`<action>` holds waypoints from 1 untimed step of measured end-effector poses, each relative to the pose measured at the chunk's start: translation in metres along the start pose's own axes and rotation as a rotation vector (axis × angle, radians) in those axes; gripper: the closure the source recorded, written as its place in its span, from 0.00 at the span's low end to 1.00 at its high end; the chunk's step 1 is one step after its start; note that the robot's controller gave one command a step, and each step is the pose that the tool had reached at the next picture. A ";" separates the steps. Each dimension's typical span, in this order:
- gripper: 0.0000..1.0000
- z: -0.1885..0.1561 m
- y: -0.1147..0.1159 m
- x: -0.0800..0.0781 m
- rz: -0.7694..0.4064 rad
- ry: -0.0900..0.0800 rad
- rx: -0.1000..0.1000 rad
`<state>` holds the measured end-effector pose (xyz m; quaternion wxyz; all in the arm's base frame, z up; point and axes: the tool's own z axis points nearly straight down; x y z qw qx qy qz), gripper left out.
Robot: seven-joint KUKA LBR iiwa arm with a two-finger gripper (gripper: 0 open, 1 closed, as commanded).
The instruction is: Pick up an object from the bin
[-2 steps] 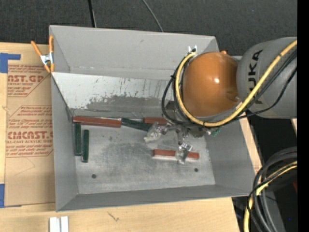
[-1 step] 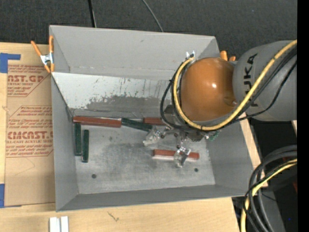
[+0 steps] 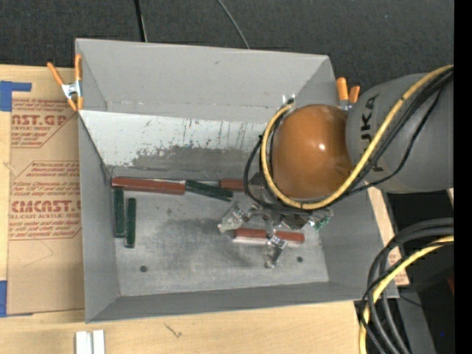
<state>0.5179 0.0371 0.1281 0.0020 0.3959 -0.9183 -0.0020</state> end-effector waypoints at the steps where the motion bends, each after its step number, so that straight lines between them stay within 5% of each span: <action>1: 0.00 0.021 -0.006 -0.002 -0.073 -0.006 0.007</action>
Offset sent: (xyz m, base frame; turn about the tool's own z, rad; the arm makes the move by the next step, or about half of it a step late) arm 0.0203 -0.0805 -0.0399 0.0017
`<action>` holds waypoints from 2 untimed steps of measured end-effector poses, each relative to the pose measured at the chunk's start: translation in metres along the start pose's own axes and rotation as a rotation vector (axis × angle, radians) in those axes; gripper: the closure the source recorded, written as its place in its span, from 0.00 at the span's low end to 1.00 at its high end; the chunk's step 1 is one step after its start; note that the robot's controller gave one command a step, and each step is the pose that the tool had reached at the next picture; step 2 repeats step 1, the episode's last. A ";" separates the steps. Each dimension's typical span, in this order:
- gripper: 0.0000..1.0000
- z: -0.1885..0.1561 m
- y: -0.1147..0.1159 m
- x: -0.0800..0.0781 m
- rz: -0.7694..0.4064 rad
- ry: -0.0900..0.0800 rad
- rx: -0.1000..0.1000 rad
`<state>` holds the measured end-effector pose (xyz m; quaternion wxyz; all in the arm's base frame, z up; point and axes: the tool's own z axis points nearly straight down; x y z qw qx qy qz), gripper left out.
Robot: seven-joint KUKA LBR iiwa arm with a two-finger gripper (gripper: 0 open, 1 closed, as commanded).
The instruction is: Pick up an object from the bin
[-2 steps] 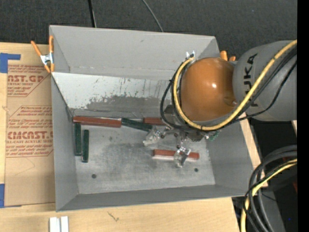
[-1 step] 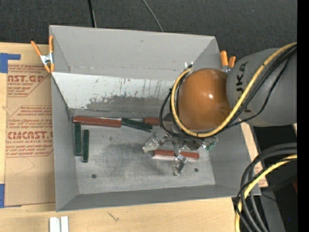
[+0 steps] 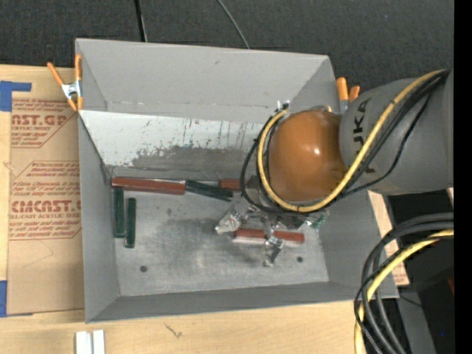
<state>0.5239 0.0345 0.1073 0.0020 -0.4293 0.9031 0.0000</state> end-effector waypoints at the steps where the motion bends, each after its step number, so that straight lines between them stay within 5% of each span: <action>1: 1.00 0.018 -0.061 0.051 0.077 0.001 0.000; 2: 1.00 0.018 -0.061 0.051 0.077 0.001 0.000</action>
Offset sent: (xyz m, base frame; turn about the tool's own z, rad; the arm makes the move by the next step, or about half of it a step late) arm 0.0000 0.0000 0.0000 0.0000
